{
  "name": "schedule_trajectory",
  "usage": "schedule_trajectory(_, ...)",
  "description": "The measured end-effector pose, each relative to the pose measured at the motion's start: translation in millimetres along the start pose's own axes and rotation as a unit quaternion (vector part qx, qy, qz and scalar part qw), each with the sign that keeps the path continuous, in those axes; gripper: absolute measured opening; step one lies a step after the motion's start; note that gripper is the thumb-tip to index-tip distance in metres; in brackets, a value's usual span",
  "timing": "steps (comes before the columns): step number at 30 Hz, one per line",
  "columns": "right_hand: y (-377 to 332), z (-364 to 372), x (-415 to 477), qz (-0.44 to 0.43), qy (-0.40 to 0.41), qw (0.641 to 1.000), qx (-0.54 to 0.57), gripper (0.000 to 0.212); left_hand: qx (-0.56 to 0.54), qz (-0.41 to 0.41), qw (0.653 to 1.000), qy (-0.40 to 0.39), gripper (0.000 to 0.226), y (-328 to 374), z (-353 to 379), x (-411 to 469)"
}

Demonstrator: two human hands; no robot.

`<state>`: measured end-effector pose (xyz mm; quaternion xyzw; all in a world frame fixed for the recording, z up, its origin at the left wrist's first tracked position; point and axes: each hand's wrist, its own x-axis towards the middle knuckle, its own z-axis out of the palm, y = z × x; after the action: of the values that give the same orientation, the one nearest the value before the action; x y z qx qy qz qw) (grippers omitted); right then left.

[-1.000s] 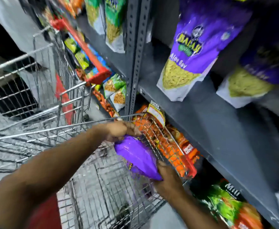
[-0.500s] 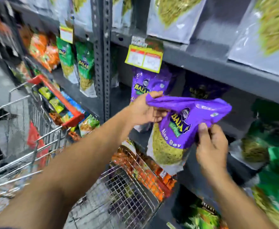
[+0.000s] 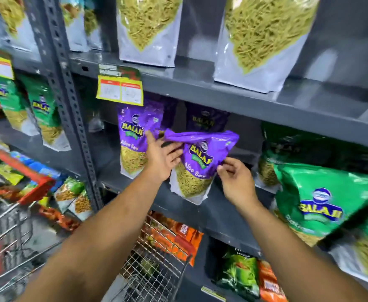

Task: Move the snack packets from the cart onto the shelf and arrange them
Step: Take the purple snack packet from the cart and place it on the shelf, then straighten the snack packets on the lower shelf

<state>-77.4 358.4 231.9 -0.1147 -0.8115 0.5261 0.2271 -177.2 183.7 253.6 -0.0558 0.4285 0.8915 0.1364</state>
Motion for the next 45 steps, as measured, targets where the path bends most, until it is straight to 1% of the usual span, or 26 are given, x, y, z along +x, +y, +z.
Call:
schedule_trajectory(1, -6, -7, -7, -0.026, -0.014, 1.000, -0.003, 0.028, -0.008, 0.018, 0.999, 0.036, 0.061, -7, -4, -9)
schedule_trajectory(3, -18, -32, -22, -0.134, -0.028, 0.988, -0.076, 0.029, -0.013, 0.064, 0.991, 0.117, 0.041, -35, -6, -30)
schedule_trajectory(5, -30, -65, -37, -0.270, -0.042, 0.942, -0.195, 0.031, 0.049, 0.146, 0.975, 0.160, 0.024, -80, 0, -63)
schedule_trajectory(6, -37, -81, -42, -0.318, -0.044, 0.913, -0.252, 0.030, 0.105, 0.191, 0.964, 0.151, 0.026, -106, 5, -79)
schedule_trajectory(7, -43, -99, -44, -0.352, -0.035, 0.883, -0.310, 0.029, 0.165, 0.221, 0.955, 0.114, 0.027, -134, 11, -92)
schedule_trajectory(8, -49, -114, -45, -0.371, -0.018, 0.854, -0.365, 0.028, 0.220, 0.224, 0.948, 0.055, 0.026, -160, 16, -105)
schedule_trajectory(9, -52, -128, -44, -0.375, -0.002, 0.830, -0.412, 0.028, 0.283, 0.199, 0.938, -0.013, 0.039, -184, 21, -112)
schedule_trajectory(11, -60, -151, -42, -0.335, -0.003, 0.812, -0.478, 0.031, 0.420, 0.144, 0.883, -0.152, 0.095, -222, 30, -116)
schedule_trajectory(13, -64, -163, -38, -0.259, -0.024, 0.809, -0.527, 0.036, 0.474, 0.091, 0.850, -0.210, 0.129, -237, 42, -112)
schedule_trajectory(14, -64, -166, -36, -0.228, -0.031, 0.811, -0.538, 0.035, 0.479, 0.079, 0.844, -0.229, 0.137, -241, 48, -107)
schedule_trajectory(16, -61, -168, -32, -0.210, -0.023, 0.816, -0.537, 0.027, 0.490, 0.073, 0.836, -0.237, 0.139, -248, 59, -96)
schedule_trajectory(18, -60, -172, -31, -0.215, 0.006, 0.819, -0.533, 0.020, 0.527, 0.064, 0.814, -0.234, 0.125, -251, 73, -94)
schedule_trajectory(19, -61, -165, -30, -0.225, 0.015, 0.820, -0.526, 0.018, 0.543, 0.059, 0.806, -0.227, 0.108, -250, 70, -93)
schedule_trajectory(21, -58, -162, -31, -0.232, 0.047, 0.837, -0.494, 0.015, 0.558, 0.074, 0.801, -0.202, 0.056, -251, 67, -96)
schedule_trajectory(22, -55, -165, -30, -0.222, 0.070, 0.853, -0.468, 0.015, 0.559, 0.080, 0.803, -0.191, 0.039, -253, 68, -97)
schedule_trajectory(23, -52, -168, -30, -0.206, 0.091, 0.872, -0.435, 0.016, 0.553, 0.078, 0.808, -0.189, 0.036, -252, 69, -98)
schedule_trajectory(25, -49, -179, -30, -0.192, 0.111, 0.893, -0.391, 0.019, 0.542, 0.067, 0.818, -0.181, 0.039, -252, 67, -96)
schedule_trajectory(26, -50, -186, -33, -0.194, 0.104, 0.891, -0.396, 0.021, 0.548, 0.067, 0.814, -0.181, 0.041, -250, 67, -96)
schedule_trajectory(28, -53, -202, -39, -0.179, 0.072, 0.868, -0.457, 0.030, 0.563, 0.069, 0.804, -0.176, 0.046, -246, 65, -91)
schedule_trajectory(31, -58, -241, -46, -0.100, 0.051, 0.824, -0.555, 0.041, 0.581, 0.072, 0.791, -0.174, 0.058, -239, 61, -79)
schedule_trajectory(34, -50, -276, -48, -0.044, 0.031, 0.815, -0.577, 0.034, 0.589, 0.073, 0.788, -0.166, 0.064, -237, 57, -71)
schedule_trajectory(36, -45, -288, -45, -0.048, 0.029, 0.834, -0.549, 0.027, 0.597, 0.072, 0.779, -0.178, 0.059, -238, 56, -67)
schedule_trajectory(38, -41, -288, -42, -0.064, 0.050, 0.839, -0.538, 0.022, 0.604, 0.071, 0.771, -0.186, 0.053, -236, 58, -67)
schedule_trajectory(41, -33, -276, -40, -0.072, 0.120, 0.828, -0.542, 0.020, 0.604, 0.074, 0.764, -0.213, 0.052, -235, 61, -67)
schedule_trajectory(43, -25, -269, -42, -0.089, 0.169, 0.841, -0.507, 0.022, 0.592, 0.061, 0.773, -0.222, 0.055, -233, 63, -69)
schedule_trajectory(45, -20, -272, -43, -0.103, 0.180, 0.847, -0.489, 0.030, 0.584, 0.052, 0.781, -0.216, 0.062, -235, 61, -74)
